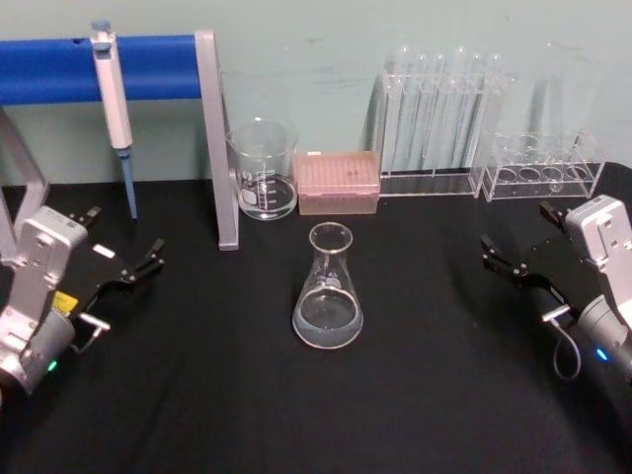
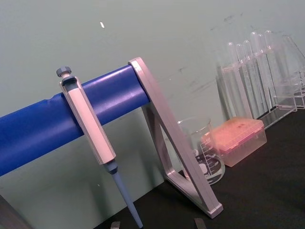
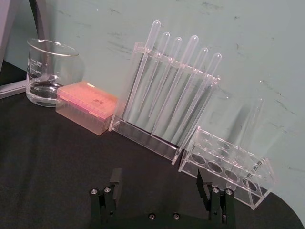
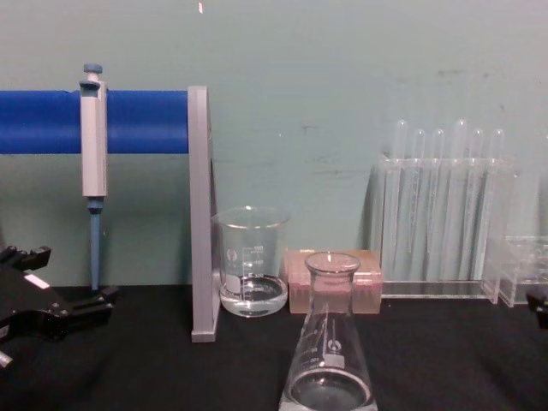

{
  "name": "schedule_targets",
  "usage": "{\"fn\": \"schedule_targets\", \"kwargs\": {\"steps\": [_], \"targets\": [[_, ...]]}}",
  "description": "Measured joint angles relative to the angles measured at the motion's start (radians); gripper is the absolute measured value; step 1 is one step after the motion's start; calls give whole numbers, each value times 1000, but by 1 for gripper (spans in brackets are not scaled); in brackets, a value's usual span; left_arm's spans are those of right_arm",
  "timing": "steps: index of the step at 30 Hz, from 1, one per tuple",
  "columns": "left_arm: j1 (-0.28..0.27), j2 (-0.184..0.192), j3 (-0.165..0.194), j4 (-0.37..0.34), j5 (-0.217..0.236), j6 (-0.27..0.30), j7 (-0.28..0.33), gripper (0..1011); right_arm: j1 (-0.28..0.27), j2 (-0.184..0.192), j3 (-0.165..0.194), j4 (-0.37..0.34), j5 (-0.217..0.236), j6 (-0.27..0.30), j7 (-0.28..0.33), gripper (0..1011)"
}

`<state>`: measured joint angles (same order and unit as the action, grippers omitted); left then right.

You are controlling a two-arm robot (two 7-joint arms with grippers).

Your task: Grasp the erlenmeyer flask with one hand, shake it three times, then place it back.

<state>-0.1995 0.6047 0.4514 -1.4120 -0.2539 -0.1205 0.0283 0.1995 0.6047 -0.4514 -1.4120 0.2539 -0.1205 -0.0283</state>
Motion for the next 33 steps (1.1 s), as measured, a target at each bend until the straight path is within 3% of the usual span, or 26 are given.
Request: {"fn": "schedule_targets", "kwargs": {"steps": [33], "targets": [[0, 0, 0, 0, 0, 0, 0, 1001, 0, 0, 0, 0, 0, 0, 0, 1002]]}}
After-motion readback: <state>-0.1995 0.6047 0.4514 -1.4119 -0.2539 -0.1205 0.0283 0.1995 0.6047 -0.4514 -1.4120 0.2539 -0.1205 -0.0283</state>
